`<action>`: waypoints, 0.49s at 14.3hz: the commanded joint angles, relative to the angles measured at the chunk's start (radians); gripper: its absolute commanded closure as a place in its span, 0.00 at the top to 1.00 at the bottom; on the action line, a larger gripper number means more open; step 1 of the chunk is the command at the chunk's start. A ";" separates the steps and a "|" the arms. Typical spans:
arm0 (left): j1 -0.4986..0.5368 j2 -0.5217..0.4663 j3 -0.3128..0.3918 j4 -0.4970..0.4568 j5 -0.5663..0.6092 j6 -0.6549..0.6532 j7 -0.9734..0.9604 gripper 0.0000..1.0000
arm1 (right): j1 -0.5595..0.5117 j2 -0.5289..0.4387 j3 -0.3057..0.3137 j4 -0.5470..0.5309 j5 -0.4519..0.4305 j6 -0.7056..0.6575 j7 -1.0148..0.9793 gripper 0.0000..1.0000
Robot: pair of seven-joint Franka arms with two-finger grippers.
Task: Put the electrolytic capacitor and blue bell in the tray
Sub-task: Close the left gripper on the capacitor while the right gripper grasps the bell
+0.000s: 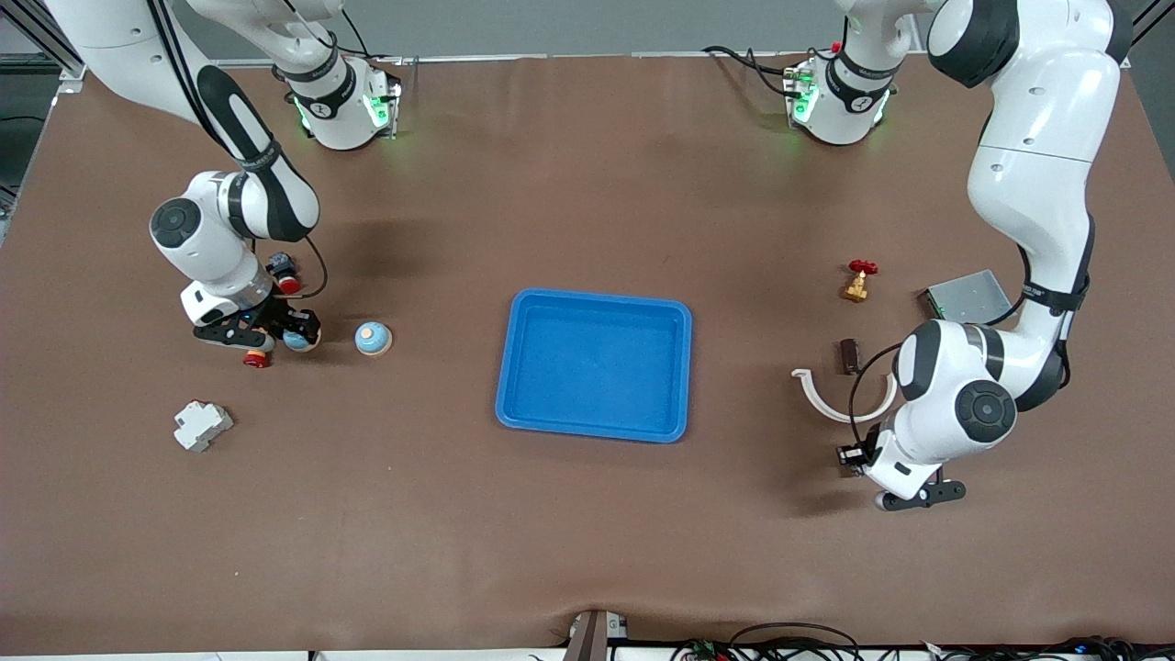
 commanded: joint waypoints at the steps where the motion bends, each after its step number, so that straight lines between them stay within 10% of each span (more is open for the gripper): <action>1: -0.009 -0.058 -0.006 -0.005 0.009 -0.034 -0.075 0.00 | 0.005 -0.023 0.006 -0.021 0.007 0.005 0.002 0.00; 7: -0.109 -0.196 -0.037 -0.005 0.009 -0.262 -0.339 0.00 | 0.068 -0.201 0.008 0.083 0.007 -0.413 0.071 0.00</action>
